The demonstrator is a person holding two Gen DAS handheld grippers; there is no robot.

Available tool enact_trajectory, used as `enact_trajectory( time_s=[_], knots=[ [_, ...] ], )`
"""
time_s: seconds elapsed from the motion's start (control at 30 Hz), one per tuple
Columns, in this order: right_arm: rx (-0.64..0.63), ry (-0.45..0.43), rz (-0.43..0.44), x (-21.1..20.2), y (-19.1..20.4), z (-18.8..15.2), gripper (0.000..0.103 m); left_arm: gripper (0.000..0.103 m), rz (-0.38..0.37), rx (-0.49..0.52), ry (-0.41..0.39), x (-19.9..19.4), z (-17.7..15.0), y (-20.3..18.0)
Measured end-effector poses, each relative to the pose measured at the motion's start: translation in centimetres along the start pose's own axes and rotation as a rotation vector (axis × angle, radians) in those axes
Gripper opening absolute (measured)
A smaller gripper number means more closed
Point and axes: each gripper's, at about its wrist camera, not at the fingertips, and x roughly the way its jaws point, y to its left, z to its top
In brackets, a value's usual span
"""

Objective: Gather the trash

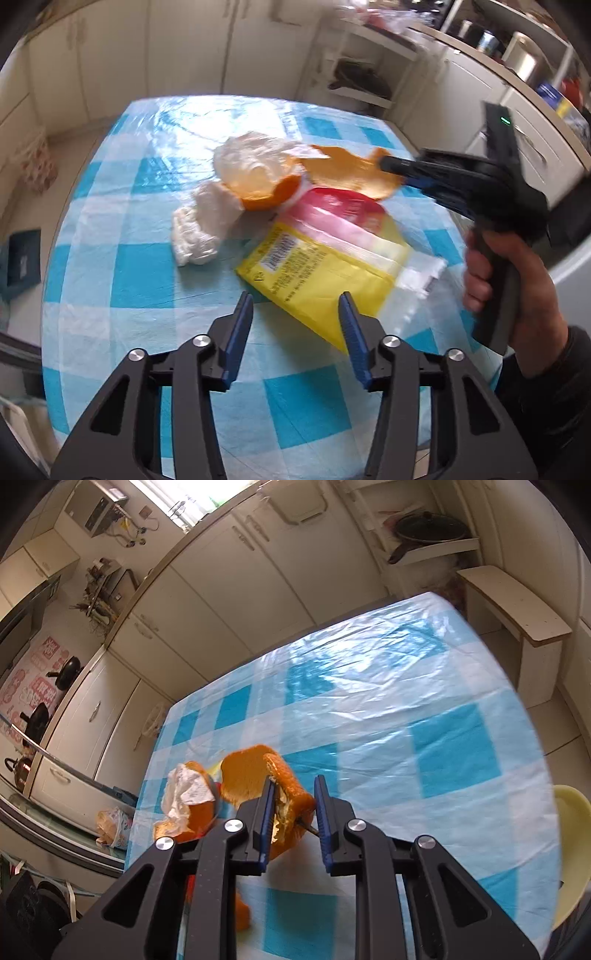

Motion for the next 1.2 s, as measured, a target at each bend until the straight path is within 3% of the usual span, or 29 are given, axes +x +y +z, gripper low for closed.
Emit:
enact_trajectory(
  time_s=[0.07, 0.17, 0.37, 0.43, 0.47, 0.5, 0.6, 0.87, 0.97, 1.03, 1.07, 1.17, 1.2],
  knots=[
    [0.017, 0.003, -0.008, -0.3, -1.1, -0.1, 0.022, 0.049, 0.003, -0.030, 0.035, 1.2, 0.0, 0.4],
    [0.037, 0.005, -0.017, -0.9, -2.5, -0.2, 0.021, 0.051, -0.080, -0.081, 0.084, 2.7, 0.0, 0.7],
    [0.036, 0.010, -0.009, -1.8, -3.2, -0.6, 0.021, 0.058, -0.083, -0.149, 0.074, 4.5, 0.7, 0.7],
    [0.019, 0.018, -0.011, -1.7, -2.9, -0.9, 0.021, 0.038, -0.054, -0.144, 0.067, 4.8, 0.8, 0.2],
    [0.014, 0.021, -0.012, -1.7, -2.8, -1.0, 0.022, 0.014, -0.049, -0.139, 0.077, 5.1, 0.9, -0.2],
    [0.010, 0.025, -0.012, -1.7, -2.7, -1.1, 0.021, 0.000, -0.050, -0.134, 0.086, 5.3, 0.9, -0.4],
    [0.011, 0.031, -0.006, -1.6, -3.0, -1.3, 0.021, 0.000, -0.007, -0.094, 0.060, 4.9, 0.7, -1.2],
    [0.012, 0.020, 0.005, -2.4, -3.4, -1.3, 0.022, 0.000, -0.026, -0.015, -0.005, 1.0, -0.1, -2.0],
    [0.017, 0.018, 0.005, -2.7, -3.6, -1.3, 0.022, 0.001, 0.060, 0.010, 0.012, 1.1, 0.1, -1.8],
    [0.018, 0.018, 0.005, -2.8, -3.8, -1.4, 0.022, 0.002, 0.142, 0.008, 0.005, 1.4, 0.9, -1.3],
    [0.017, 0.018, 0.006, -2.9, -3.8, -1.5, 0.022, 0.009, 0.149, -0.001, 0.005, 1.6, 1.4, -0.9],
    [0.017, 0.019, 0.005, -3.2, -4.0, -1.6, 0.022, 0.047, 0.160, -0.009, -0.023, 1.9, 2.5, 0.1],
    [0.020, 0.018, 0.003, -3.3, -4.2, -1.6, 0.022, 0.055, 0.162, -0.005, -0.034, 1.7, 2.7, 0.1]
  ],
)
